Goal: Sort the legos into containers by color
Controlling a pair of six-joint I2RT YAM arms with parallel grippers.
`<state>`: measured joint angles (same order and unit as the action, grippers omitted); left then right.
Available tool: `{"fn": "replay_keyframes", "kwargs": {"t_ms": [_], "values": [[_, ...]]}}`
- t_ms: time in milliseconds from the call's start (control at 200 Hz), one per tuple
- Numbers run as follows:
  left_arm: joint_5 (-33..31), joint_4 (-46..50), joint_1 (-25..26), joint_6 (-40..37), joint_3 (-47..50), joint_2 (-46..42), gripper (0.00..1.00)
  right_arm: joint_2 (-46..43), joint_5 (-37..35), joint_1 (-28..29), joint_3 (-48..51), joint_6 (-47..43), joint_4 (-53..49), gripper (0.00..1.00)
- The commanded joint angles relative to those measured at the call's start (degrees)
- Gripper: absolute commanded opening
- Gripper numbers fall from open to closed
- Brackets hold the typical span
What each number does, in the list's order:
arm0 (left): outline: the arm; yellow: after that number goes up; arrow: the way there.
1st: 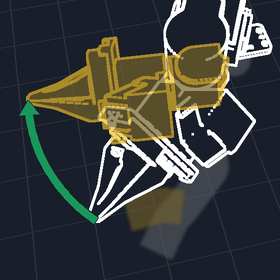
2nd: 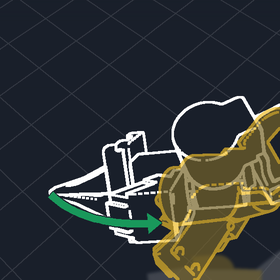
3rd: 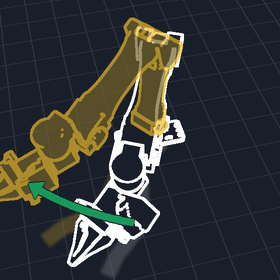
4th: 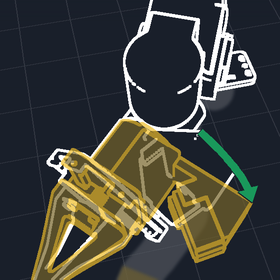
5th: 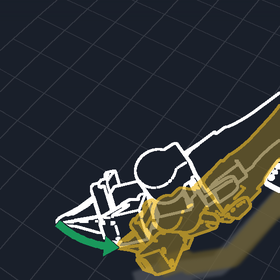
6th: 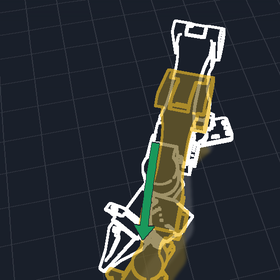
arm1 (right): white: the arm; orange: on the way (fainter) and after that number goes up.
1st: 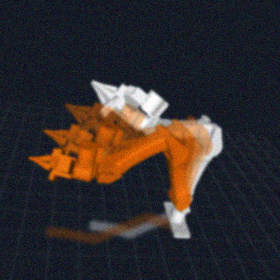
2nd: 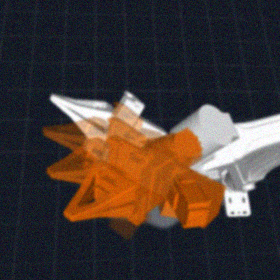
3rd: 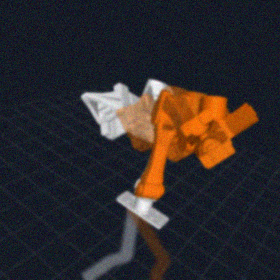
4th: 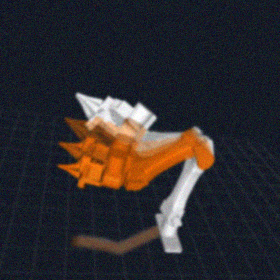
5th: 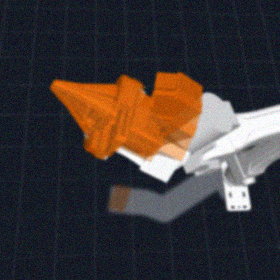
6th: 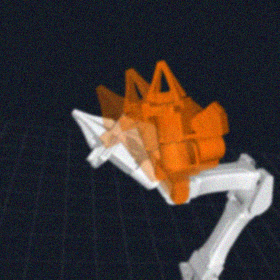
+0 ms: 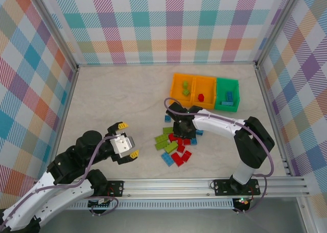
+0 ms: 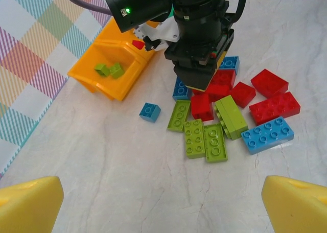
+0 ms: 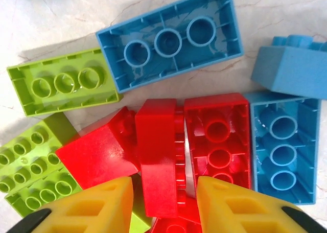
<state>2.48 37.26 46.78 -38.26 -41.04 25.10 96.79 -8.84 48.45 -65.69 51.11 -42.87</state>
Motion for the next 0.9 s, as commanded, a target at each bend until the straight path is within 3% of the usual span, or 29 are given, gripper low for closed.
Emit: {"fn": "replay_keyframes", "kwargs": {"t_ms": [0, 500, 600, 700, 895], "values": [[0.8, -3.6, 0.2, -1.5, 0.8, 0.6, 1.00, 2.0, 0.4, 0.9, -0.7, 1.6, -0.8, 0.37], [1.2, -7.4, 0.1, -0.5, 3.2, 0.6, 1.00, 7.8, -1.2, 2.8, -3.4, 1.5, -4.3, 0.29], [1.2, -8.0, 0.2, -0.4, 3.6, 0.6, 1.00, 9.2, -0.7, 3.1, -4.1, 1.6, -5.0, 0.37], [1.4, -7.9, 0.2, -0.3, 3.7, 0.5, 1.00, 9.8, -0.1, 3.2, -3.9, 1.9, -4.7, 0.39], [1.5, -8.2, 0.2, -0.3, 4.1, -0.1, 1.00, 9.0, 0.5, 3.2, -2.5, 2.7, -3.8, 0.27]]}}
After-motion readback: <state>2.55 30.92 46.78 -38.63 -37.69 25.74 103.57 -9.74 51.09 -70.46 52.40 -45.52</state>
